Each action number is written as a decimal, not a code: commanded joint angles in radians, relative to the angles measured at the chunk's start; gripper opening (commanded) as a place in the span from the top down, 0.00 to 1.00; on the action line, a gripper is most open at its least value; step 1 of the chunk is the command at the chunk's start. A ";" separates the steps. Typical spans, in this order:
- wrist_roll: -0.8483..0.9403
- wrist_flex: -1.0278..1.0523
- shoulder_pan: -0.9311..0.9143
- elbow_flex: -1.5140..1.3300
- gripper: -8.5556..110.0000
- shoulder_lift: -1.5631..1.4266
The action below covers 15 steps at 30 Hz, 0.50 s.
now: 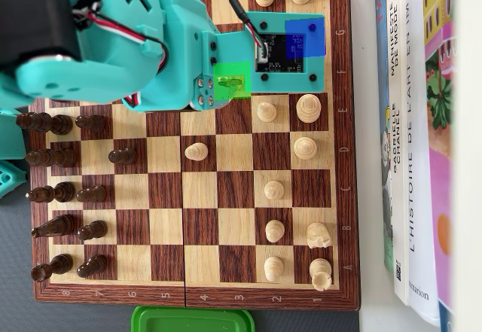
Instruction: Play chess
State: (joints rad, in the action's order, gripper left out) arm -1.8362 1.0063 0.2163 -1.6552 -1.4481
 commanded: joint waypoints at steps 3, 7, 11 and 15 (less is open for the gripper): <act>-0.005 -0.009 0.002 0.008 0.89 -0.003; -0.005 -0.009 0.002 0.008 0.88 -0.003; -0.005 -0.009 0.002 0.008 0.85 -0.003; -0.005 -0.009 0.002 0.008 0.85 -0.005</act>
State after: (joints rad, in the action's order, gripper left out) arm -1.8362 1.0063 0.2178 -1.6552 -1.4419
